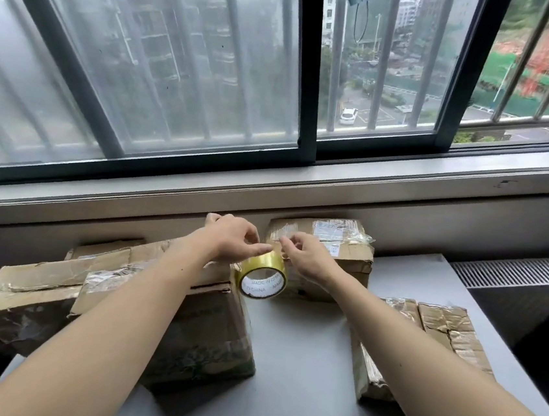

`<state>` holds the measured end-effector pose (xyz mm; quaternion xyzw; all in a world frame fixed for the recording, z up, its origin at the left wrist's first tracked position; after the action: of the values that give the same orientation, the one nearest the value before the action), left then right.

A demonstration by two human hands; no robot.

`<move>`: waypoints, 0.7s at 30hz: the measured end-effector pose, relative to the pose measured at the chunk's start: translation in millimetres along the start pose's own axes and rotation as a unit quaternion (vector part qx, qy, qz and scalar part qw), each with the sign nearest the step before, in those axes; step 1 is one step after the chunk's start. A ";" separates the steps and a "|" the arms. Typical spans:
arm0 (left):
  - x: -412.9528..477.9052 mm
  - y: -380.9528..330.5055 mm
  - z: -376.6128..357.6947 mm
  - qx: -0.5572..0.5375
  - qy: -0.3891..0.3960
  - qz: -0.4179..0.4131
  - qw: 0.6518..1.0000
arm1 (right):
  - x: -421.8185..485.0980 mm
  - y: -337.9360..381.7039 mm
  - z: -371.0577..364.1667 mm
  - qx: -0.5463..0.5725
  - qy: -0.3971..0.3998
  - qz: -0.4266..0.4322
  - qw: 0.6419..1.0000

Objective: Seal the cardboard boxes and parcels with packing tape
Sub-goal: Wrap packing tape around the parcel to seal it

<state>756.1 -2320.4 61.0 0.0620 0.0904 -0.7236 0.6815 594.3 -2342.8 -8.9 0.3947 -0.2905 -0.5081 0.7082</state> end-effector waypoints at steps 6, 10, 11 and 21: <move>10.8 -52.1 -5.3 -0.048 -0.021 -0.066 0.996 | -30.8 -29.8 35.4 0.003 -0.095 -0.046 0.994; 13.3 -94.7 -19.4 0.000 -0.037 -0.109 0.993 | -58.8 -64.3 59.1 -0.007 -0.159 -0.091 0.983; 15.0 -105.1 -22.9 0.000 -0.044 -0.120 0.992 | -65.4 -72.1 63.5 -0.017 -0.164 -0.106 0.981; 31.4 -182.9 -69.3 -0.069 -0.001 -0.171 0.983 | -112.0 -145.2 124.4 -0.031 -0.223 -0.194 0.955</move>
<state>569.4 -2326.1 -4.8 -0.0022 0.1490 -0.8213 0.5507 386.7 -2294.3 -69.5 0.2980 -0.3425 -0.7196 0.5255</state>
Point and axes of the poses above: each hand's wrist, its own x-axis towards the middle knuckle, its own z-axis out of the back of the hand, y = z × x, the point moved 4 cm from there along x, towards the middle knuckle, and after that the axes turned 2 degrees about z, right-handed, at the moved point
